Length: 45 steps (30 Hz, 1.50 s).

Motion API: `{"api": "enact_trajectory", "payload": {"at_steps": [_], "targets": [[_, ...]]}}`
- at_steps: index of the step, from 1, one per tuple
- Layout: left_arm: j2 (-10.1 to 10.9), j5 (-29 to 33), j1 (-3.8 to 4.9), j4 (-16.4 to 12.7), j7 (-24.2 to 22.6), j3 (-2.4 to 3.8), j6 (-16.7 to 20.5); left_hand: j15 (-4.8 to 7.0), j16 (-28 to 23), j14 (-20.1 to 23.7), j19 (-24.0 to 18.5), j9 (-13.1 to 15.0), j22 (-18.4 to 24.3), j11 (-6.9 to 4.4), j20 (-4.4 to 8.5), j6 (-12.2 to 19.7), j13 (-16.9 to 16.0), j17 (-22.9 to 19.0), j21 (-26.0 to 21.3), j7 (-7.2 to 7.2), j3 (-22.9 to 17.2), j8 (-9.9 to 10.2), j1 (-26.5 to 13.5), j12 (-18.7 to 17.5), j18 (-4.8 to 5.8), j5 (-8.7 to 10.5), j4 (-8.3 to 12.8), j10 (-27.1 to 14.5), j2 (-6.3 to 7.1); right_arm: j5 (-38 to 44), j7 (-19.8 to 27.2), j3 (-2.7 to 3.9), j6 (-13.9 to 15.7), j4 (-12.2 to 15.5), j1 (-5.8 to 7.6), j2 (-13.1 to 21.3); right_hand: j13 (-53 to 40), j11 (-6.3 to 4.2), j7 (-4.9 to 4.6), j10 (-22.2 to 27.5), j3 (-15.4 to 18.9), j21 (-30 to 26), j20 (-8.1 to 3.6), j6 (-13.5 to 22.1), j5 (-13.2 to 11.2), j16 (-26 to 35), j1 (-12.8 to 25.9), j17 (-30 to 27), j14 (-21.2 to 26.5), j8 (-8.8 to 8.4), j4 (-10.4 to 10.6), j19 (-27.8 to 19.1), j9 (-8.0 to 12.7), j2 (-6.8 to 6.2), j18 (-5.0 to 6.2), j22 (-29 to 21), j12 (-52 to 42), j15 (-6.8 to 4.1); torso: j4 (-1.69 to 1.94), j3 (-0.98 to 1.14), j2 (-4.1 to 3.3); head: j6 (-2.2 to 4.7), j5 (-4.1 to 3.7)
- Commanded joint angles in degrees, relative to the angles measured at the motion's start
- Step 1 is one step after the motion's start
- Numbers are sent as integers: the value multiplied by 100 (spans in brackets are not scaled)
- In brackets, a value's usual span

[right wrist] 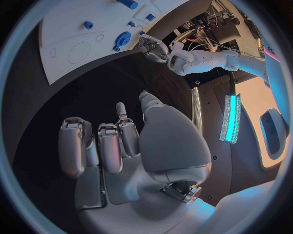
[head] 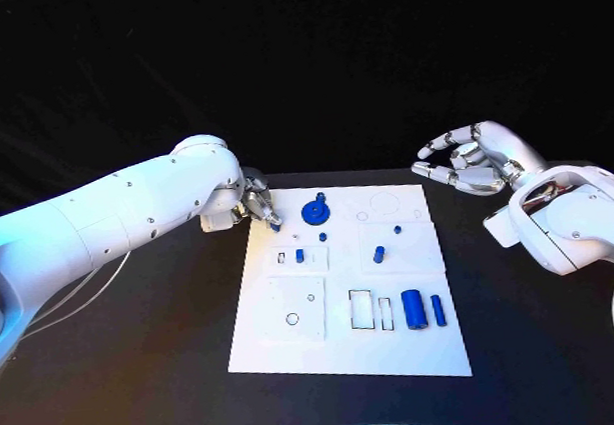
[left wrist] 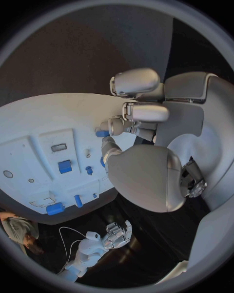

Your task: Assemble the parts on the task board

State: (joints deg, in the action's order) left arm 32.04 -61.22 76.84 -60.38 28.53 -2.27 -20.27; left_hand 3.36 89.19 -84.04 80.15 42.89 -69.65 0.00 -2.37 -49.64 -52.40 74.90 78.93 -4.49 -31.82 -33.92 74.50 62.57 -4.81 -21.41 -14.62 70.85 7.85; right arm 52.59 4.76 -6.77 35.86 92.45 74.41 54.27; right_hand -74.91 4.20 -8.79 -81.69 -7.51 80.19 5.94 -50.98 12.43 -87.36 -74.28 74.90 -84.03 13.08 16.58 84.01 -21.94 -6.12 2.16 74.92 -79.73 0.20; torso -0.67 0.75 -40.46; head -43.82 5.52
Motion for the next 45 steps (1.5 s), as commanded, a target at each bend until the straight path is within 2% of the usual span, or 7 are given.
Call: {"api": "enact_trajectory", "payload": {"at_steps": [1, 7, 17, 23, 27, 36, 45], "targets": [[48, 284, 0, -66, -95, 2, 184, 17, 13, -562, 30, 303, -22, -3, -11, 21, -36, 1403, 42, 5, -876, -70, -56, 53, 54, -1, 759, 85, 64, 22, 45, 0, -28, 2, -3, 0, -523, -17, -2, 36, 31, -31, -19, 46, 24, 34, 52, 611, -396, 24, -6, 86, -8, 21, 36, 781, 23, -42, 4, 2, 4, 0, 1], [346, 542, 2, -477, -57, 10, 445, 32, -2, -554, 43, 357, -47, -20, -5, -2, -88, 1379, 56, 21, -1112, -153, -184, 111, 58, -13, 861, 146, 145, 22, 44, 0, -26, 2, -3, 11, -523, -17, -2, 36, 31, -31, -19, 46, 24, 34, 52, 611, -396, 24, -6, 86, -8, 21, 36, 781, 23, -42, 14, 1, 18, 15, 13], [909, 639, 3, -1351, -54, 29, 835, 64, -4, -554, 91, 409, -137, -57, 22, -67, -167, 1375, 107, 59, -1443, -261, -387, 190, 74, -39, 1003, 245, 278, 14, 38, 0, -29, -2, -3, 26, -527, -17, -1, 32, 32, -28, -19, 47, 31, 35, 52, 610, -396, 28, -6, 89, -9, 24, 35, 784, 18, -42, 73, -4, 52, -6, 12], [1093, 313, -79, -1702, -112, 23, 971, 82, 4, -558, 112, 432, -179, -78, 38, -110, -205, 1386, 132, 82, -1619, -320, -497, 223, 82, -60, 1068, 296, 348, 2, 41, 0, -36, -14, -5, 19, -527, -17, -1, 32, 32, -28, -19, 47, 31, 35, 52, 610, -396, 28, -6, 89, -9, 24, 35, 784, 18, -42, 69, -5, 50, -20, 35], [1146, 92, -171, -1863, -124, 13, 1006, 94, 9, -561, 120, 450, -196, -92, 51, -137, -228, 1394, 142, 95, -1764, -366, -576, 242, 85, -66, 1118, 325, 405, -2, 43, 0, -40, -19, -9, 10, -527, -17, -1, 32, 32, -28, -19, 47, 31, 35, 52, 610, -396, 28, -6, 89, -9, 24, 35, 784, 18, -42, 53, -1, 46, -21, 54], [1147, -250, -375, -2080, -146, -2, 1011, 100, 14, -563, 124, 461, -206, -100, 57, -152, -243, 1403, 148, 104, -1827, -395, -624, 254, 87, -71, 1142, 341, 442, -8, 45, 0, -48, -24, -20, 6, -523, -18, -1, 35, 35, -39, -20, 48, 41, 37, 59, 607, -395, 35, -4, 85, -11, 29, 37, 777, 22, -43, 54, 1, 40, -41, 37], [1120, -418, -420, -2122, -122, -7, 977, 102, 18, -565, 125, 466, -210, -103, 60, -161, -250, 1408, 149, 108, -1851, -408, -644, 260, 87, -74, 1152, 350, 459, -8, 46, 0, -49, -20, -23, 8, -521, -19, 0, 37, 37, -45, -21, 49, 46, 38, 62, 605, -395, 38, -3, 82, -12, 32, 39, 773, 25, -43, 56, 5, 42, -72, 38]]}}
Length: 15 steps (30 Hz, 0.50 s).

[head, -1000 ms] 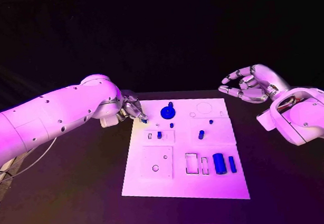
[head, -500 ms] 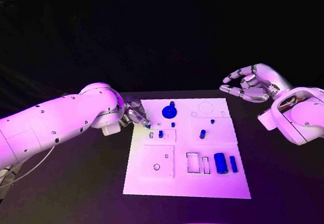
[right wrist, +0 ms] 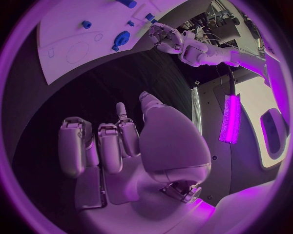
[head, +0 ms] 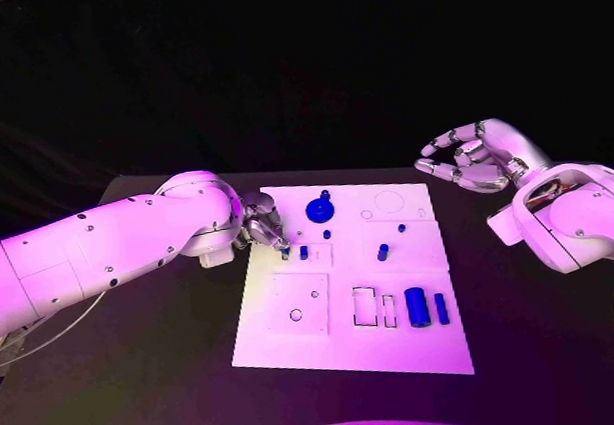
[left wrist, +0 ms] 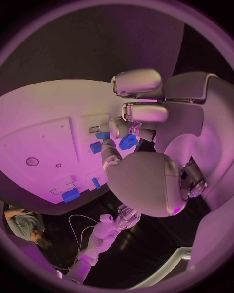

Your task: Assemble the parts on the task board

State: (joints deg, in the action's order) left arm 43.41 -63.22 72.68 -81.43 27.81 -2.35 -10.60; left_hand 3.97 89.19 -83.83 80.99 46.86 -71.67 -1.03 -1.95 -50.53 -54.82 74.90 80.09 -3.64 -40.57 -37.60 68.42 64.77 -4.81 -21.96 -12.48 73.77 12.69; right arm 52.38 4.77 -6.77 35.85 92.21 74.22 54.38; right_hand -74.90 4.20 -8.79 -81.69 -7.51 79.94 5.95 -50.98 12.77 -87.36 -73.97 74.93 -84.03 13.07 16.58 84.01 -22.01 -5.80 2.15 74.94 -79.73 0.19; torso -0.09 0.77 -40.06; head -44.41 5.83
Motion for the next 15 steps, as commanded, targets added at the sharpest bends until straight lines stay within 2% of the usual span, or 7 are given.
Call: {"api": "enact_trajectory", "payload": {"at_steps": [1, 15], "targets": [[-20, -240, -6, -16, -42, 1, 0, 41, 18, -586, 41, 69, -8, 0, 17, -72, -9, 1408, 33, 23, -976, -40, -37, 40, 88, -19, 938, 58, -26, 13, 46, 0, -48, 5, -4, -3, -522, -18, 0, 37, 37, -20, -21, 49, 12, 38, 31, 603, -395, 39, -3, 83, -5, 0, 39, 771, 25, -43, -3, 4, 2, -14, 7], [-82, -389, -14, 15, 9, -13, -210, 48, 26, -590, 53, 80, -35, -9, 21, -90, -27, 1421, 48, 34, -1028, -70, -81, 55, 93, -34, 952, 80, 0, 13, 48, 0, -49, 15, -5, 3, -522, -18, 0, 37, 37, -20, -21, 49, 12, 38, 31, 603, -395, 39, -3, 83, -5, 0, 39, 771, 25, -43, 1, -1, 1, -46, 9]]}}
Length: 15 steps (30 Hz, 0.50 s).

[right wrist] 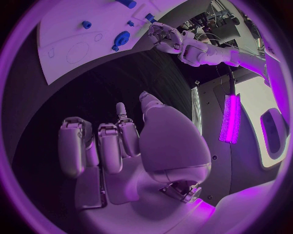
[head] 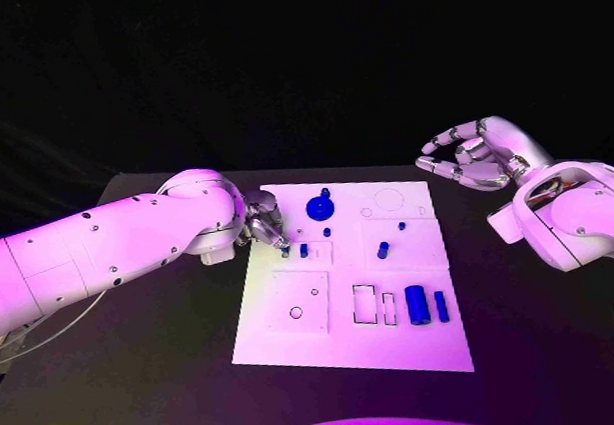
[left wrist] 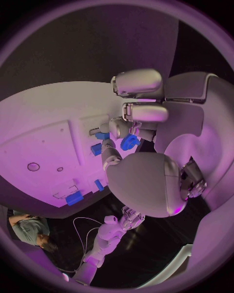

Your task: Assemble the parts on the task board

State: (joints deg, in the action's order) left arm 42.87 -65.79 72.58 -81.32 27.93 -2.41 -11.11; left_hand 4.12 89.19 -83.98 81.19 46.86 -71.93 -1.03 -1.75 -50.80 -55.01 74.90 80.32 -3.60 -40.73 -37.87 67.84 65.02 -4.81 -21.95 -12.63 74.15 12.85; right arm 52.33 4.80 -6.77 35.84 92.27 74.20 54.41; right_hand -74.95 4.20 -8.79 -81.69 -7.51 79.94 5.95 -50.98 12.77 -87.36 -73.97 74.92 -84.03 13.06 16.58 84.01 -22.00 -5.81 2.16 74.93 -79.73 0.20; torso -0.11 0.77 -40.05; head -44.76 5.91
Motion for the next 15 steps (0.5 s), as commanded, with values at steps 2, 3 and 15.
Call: {"api": "enact_trajectory", "payload": {"at_steps": [2, 3, 15], "targets": [[-40, -146, -7, 14, 5, -15, -163, 34, 26, -575, 34, 82, -11, -10, 2, -66, -8, 1421, 26, 31, -1018, -47, -29, 31, 93, -38, 969, 43, -13, 18, 47, 1, -49, 10, -4, -1, -517, -18, 0, 37, 37, -20, -22, 49, 12, 38, 31, 603, -395, 39, -3, 83, -6, 0, 39, 772, 25, -43, 2, -1, 0, -14, 2], [-48, -153, -10, 22, 10, -20, -166, 35, 26, -575, 35, 84, -12, -11, 3, -68, -8, 1422, 27, 33, -1023, -51, -35, 31, 93, -41, 970, 45, -10, 18, 48, 1, -49, 10, -4, -1, -517, -18, 0, 37, 37, -20, -22, 49, 12, 38, 31, 603, -395, 39, -3, 83, -6, 0, 39, 772, 25, -43, 2, -2, 0, -14, 2], [-67, -215, -24, 34, 42, -41, -320, 42, 33, -578, 45, 98, -33, -19, 6, -79, -29, 1431, 39, 43, -1057, -81, -77, 48, 98, -60, 979, 65, 13, 19, 48, 1, -51, 12, -4, 5, -517, -18, 0, 37, 37, -20, -22, 49, 12, 38, 31, 603, -395, 39, -3, 83, -6, 0, 39, 772, 25, -43, 2, -3, 3, -35, -7]]}}
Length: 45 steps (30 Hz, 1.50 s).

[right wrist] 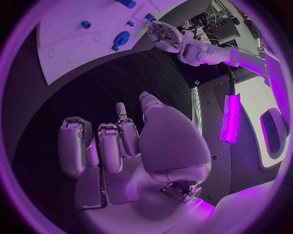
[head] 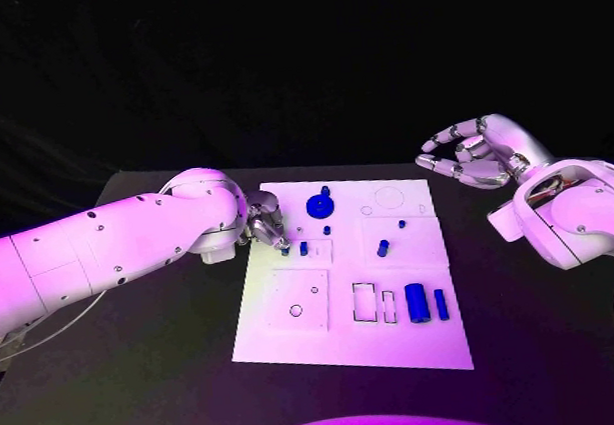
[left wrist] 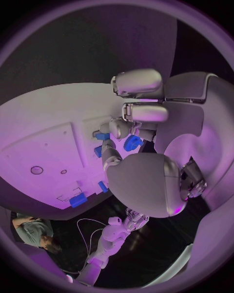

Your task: Assemble the parts on the task board

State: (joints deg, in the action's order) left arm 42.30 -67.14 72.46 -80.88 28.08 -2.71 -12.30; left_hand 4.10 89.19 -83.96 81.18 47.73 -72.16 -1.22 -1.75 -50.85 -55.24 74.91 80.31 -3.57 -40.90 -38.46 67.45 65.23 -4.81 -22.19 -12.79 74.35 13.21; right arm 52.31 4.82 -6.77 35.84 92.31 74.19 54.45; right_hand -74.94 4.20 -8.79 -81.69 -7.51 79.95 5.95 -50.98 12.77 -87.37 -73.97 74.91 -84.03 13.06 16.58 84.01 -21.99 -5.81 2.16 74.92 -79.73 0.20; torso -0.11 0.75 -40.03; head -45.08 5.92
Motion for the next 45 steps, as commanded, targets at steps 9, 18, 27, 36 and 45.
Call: {"api": "enact_trajectory", "payload": {"at_steps": [9, 18, 27, 36, 45], "targets": [[-8, -138, -16, -10, 37, -13, -252, 49, 35, -581, 50, 26, -21, -7, 10, -84, -11, 1435, 46, 48, -1068, -52, -75, 33, 100, -54, 999, 57, -6, 21, 48, 1, -51, 9, -4, 3, -518, -18, 0, 37, 37, -20, -22, 49, 12, 38, 32, 604, -395, 39, -3, 83, -7, 1, 39, 773, 25, -43, 2, 3, 5, -9, -5], [2, -162, -17, -11, 47, -13, -294, 57, 40, -583, 58, 49, -36, -19, 15, -96, -28, 1443, 54, 62, -1099, -92, -118, 46, 103, -71, 1004, 76, 9, 21, 49, 1, -49, 11, -5, 8, -520, -21, 2, 33, 48, -24, -24, 54, 23, 39, 45, 608, -396, 57, -4, 85, -12, 9, 39, 772, 22, -45, 7, -1, 1, -12, -9], [-24, -153, -17, -9, 52, -13, -319, 68, 47, -587, 68, 85, -60, -32, 22, -110, -44, 1454, 66, 81, -1127, -149, -197, 61, 107, -70, 986, 102, 15, 21, 50, 1, -47, 13, -5, 9, -521, -21, 3, 32, 50, -24, -24, 54, 25, 40, 46, 607, -396, 61, -5, 85, -13, 10, 39, 772, 20, -46, 1, 1, -1, -17, -3], [-60, -92, -17, 14, 58, -14, -305, 103, 66, -596, 90, 165, -107, -79, 48, -120, -72, 1484, 87, 147, -1022, -261, -486, 94, 117, 17, 837, 182, -13, 21, 50, 1, -43, 14, -5, 13, -521, -21, 3, 32, 50, -24, -24, 54, 25, 40, 46, 607, -396, 61, -5, 85, -13, 10, 39, 772, 20, -46, 0, 6, 1, -23, -11], [-97, -33, -17, 61, 73, -16, -314, 144, 70, -598, 100, 136, -118, -124, 87, -207, -94, 1491, 77, 213, -292, -266, -1009, 114, 121, 100, 336, 203, -61, 21, 51, 1, -38, 17, -5, 20, -512, -22, 3, 40, 55, -33, -25, 56, 26, 43, 51, 598, -395, 68, -5, 82, -15, 11, 40, 767, 30, -47, -2, 2, 1, -24, -23]]}}
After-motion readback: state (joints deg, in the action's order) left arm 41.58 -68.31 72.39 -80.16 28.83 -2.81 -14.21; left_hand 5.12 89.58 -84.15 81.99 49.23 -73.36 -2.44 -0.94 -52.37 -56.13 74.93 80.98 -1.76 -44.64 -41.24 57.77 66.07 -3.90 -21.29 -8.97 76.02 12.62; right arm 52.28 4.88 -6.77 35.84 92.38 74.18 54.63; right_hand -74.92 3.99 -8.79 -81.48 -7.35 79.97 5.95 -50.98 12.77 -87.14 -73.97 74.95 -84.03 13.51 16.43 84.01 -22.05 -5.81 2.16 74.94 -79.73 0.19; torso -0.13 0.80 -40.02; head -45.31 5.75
